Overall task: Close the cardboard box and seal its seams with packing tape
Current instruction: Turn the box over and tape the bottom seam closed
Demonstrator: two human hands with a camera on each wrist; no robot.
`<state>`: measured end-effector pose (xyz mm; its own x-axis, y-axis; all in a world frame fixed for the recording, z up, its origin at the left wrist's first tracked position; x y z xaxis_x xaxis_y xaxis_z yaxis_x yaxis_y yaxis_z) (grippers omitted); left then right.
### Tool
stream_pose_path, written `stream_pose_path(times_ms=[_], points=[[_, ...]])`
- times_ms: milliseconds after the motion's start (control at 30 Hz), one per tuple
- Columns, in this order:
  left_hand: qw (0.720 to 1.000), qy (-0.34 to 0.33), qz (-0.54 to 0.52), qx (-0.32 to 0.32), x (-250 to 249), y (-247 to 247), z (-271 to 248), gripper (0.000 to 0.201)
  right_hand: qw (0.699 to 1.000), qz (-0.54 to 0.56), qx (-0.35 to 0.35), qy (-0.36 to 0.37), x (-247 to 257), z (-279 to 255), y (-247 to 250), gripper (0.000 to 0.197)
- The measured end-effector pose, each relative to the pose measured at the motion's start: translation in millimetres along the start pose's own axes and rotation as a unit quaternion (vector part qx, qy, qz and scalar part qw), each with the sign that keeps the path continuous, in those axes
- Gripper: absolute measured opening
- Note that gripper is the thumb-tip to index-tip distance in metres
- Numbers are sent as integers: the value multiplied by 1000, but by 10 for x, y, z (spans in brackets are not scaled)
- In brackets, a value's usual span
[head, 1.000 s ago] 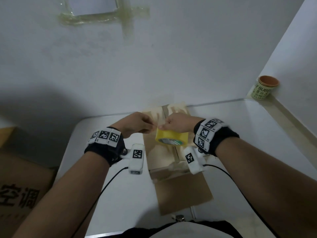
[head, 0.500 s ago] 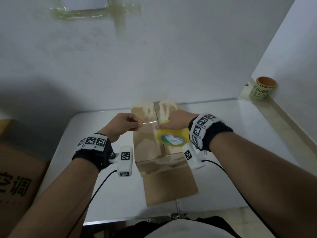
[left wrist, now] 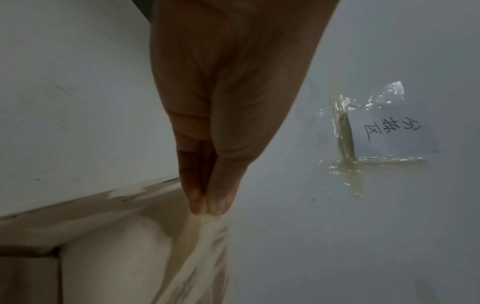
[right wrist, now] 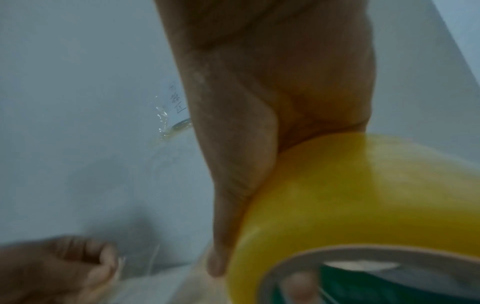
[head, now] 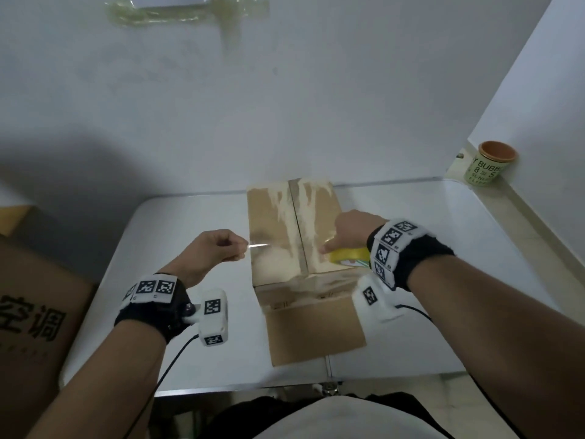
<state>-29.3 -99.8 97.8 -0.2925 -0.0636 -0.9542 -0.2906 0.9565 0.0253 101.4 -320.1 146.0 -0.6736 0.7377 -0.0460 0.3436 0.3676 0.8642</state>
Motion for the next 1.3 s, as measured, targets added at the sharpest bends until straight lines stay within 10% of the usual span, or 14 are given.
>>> stream_pose_path(times_ms=[300, 667, 1067, 1300], points=[[990, 108, -87, -4, 529, -184, -76, 11, 964, 128, 232, -16, 69, -379, -395, 60], [988, 119, -96, 1, 851, -235, -209, 17, 996, -73, -8, -53, 95, -118, -234, 39], [993, 73, 14, -90, 858, -81, -244, 15, 986, -167, 9, -10, 510, 59, -418, 11], [993, 79, 8, -89, 894, -67, -253, 17, 986, -162, 24, -36, 612, 103, -399, 30]])
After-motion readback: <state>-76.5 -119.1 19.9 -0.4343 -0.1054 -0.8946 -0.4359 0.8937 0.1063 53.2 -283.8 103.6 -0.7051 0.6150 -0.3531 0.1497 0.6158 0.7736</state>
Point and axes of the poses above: each hand's wrist, its own z-axis towards the middle knuckle, its own y-axis out of the back of the hand, x = y × z, the point moved 10 cm from there along z, towards the middle knuckle, and after that the axes turned 10 degrees about -z, right-handed, at the moved point
